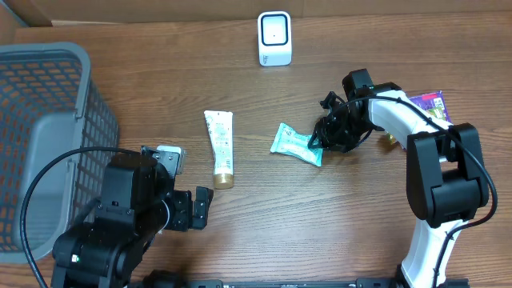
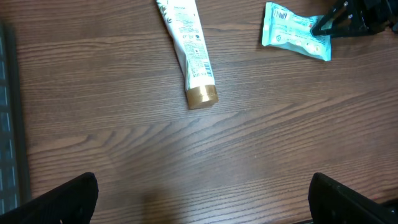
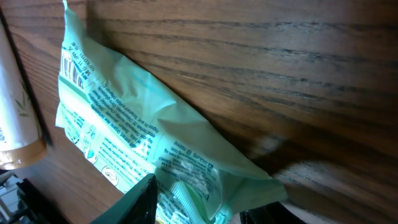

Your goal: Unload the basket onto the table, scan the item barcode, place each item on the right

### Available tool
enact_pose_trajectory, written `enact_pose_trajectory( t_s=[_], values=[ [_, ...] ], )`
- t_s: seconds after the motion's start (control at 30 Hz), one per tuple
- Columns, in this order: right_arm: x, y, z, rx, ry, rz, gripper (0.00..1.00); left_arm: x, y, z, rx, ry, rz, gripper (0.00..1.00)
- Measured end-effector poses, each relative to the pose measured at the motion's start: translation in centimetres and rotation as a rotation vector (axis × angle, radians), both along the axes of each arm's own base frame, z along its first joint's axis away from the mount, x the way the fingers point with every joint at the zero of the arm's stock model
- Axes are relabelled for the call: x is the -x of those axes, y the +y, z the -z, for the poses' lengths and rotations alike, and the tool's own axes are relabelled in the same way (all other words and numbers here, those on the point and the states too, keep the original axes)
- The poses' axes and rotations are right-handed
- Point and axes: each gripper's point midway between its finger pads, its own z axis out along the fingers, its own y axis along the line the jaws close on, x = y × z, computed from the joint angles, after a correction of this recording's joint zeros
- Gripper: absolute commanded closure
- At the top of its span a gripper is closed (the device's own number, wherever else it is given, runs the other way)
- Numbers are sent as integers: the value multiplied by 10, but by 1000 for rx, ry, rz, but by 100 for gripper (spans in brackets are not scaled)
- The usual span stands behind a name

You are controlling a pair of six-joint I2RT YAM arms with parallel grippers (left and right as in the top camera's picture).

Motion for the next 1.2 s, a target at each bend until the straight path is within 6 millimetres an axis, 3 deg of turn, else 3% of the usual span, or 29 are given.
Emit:
enact_pose_trajectory(
  t_s=[0.53,0.83,0.9,1.07,1.2],
  values=[
    [-3,10,-1,-71,-23,45,43,0,0,0,0,0,0,0],
    [-4,14,-2,-81,-28,48,45,0,0,0,0,0,0,0],
    [-4,17,-2,-78,-30,46,56,0,0,0,0,0,0,0],
    [-4,24,6,-63,-45,60,95,0,0,0,0,0,0,0],
    [-8,29,5,-84,-58,73,96,0,0,0,-1,0,0,0]
  ],
)
